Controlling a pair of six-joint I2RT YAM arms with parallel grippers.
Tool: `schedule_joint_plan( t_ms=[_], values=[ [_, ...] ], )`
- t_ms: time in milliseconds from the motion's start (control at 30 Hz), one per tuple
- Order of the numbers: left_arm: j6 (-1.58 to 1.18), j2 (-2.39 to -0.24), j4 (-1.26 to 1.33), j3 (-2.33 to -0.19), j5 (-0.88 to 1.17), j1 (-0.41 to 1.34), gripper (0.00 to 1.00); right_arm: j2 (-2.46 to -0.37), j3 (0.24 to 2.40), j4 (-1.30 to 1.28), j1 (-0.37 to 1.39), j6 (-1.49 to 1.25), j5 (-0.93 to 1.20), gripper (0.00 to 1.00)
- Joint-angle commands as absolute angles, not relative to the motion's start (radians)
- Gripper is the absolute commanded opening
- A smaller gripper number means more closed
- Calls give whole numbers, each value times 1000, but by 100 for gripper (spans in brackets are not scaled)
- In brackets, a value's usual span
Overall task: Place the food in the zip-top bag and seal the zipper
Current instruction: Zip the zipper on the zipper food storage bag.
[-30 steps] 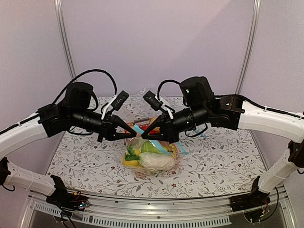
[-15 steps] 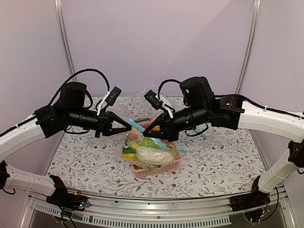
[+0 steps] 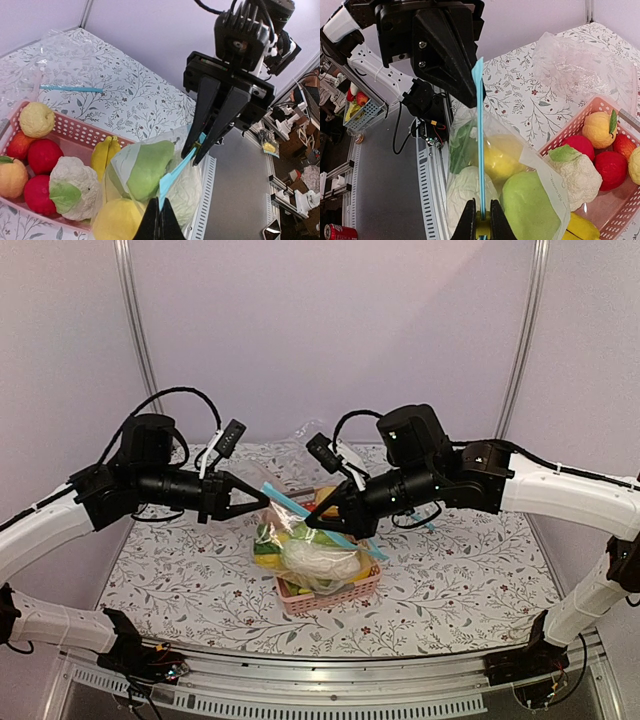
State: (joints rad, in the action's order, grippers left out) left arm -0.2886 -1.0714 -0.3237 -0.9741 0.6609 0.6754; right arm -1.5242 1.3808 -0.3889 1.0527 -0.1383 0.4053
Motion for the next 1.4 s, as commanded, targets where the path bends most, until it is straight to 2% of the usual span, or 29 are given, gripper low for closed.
schedule_joint_plan(
  t_ms=[0, 867, 1033, 1133, 1200, 1300, 1367],
  values=[
    [-306, -1047, -296, -962, 596, 625, 0, -1508, 1362, -483, 1045, -132, 390, 4],
    [-324, -1007, -301, -942, 565, 519, 0, -1509, 1352, -506, 1045, -144, 342, 5],
    [-318, -1008, -271, -932, 650, 514, 0, -1509, 1351, -505, 1045, -148, 335, 5],
    [-332, -1025, -203, -918, 845, 517, 0, -1512, 1354, -481, 1044, -159, 351, 17],
    [-339, -1039, -177, -919, 936, 527, 0, -1514, 1347, -435, 1045, -175, 384, 32],
    [-323, -1045, -178, -917, 993, 538, 0, -1509, 1320, -344, 1046, -210, 407, 50],
    [-311, -1052, -200, -922, 1013, 538, 0, -1508, 1313, -310, 1045, -219, 393, 55]
  ],
)
